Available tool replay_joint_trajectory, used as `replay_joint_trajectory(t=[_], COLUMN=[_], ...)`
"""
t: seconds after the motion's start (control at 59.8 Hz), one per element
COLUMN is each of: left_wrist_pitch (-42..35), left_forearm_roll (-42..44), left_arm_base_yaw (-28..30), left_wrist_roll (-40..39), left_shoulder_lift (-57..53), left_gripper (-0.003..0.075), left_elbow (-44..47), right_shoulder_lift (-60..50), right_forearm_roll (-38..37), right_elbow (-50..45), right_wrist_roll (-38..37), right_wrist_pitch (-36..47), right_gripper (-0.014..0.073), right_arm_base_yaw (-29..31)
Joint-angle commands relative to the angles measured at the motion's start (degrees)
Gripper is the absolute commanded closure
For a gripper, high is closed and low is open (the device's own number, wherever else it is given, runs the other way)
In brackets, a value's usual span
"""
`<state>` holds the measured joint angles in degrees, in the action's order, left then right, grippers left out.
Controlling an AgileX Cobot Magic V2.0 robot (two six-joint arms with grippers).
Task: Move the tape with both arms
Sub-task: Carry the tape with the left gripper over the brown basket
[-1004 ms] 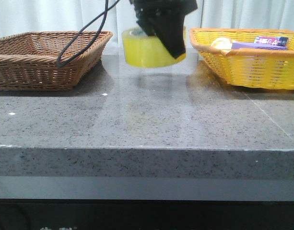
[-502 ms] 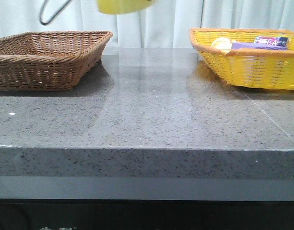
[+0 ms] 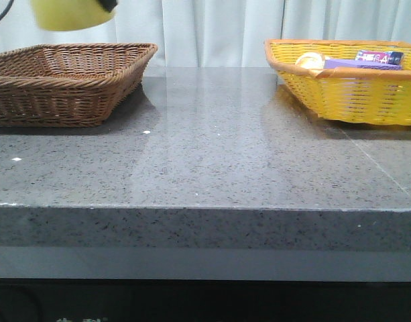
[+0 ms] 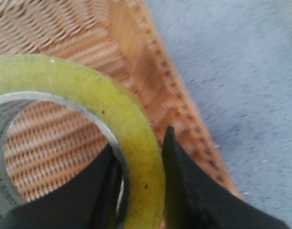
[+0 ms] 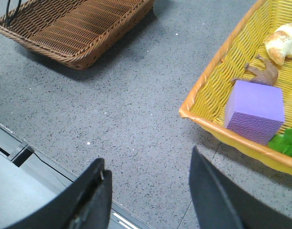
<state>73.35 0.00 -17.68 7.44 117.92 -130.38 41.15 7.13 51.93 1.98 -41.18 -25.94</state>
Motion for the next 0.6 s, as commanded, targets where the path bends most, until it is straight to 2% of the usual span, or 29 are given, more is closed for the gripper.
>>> replay_joint_trajectory(t=[0.0, 0.167, 0.418, 0.469, 0.586], left_wrist_pitch=[0.22, -0.73, -7.65, -8.21, -8.35], left_forearm_roll=[0.0, 0.0, -0.41, -0.41, -0.52], left_arm_base_yaw=[1.63, 3.09, 2.99, 2.99, 2.99], left_wrist_roll=[-0.61, -0.61, -0.61, -0.61, -0.61], left_shoulder_lift=[-3.82, -3.82, -3.82, -3.82, -3.82], left_gripper=[0.0562, 0.0562, 0.0559, 0.0542, 0.0419], left_elbow=[0.19, 4.73, 10.0, 10.16, 10.16], right_shoulder_lift=[-0.15, -0.15, -0.15, -0.15, -0.15], right_forearm_roll=[0.11, 0.11, 0.11, 0.11, 0.11], right_elbow=[1.44, 1.44, 1.44, 1.44, 1.44], right_wrist_roll=[0.0, 0.0, 0.0, 0.0, 0.0], right_wrist_pitch=[3.7, 3.7, 3.7, 3.7, 3.7], right_gripper=[0.0191, 0.0191, 0.0191, 0.0191, 0.0191], right_arm_base_yaw=[0.07, 0.07, 0.07, 0.07, 0.07])
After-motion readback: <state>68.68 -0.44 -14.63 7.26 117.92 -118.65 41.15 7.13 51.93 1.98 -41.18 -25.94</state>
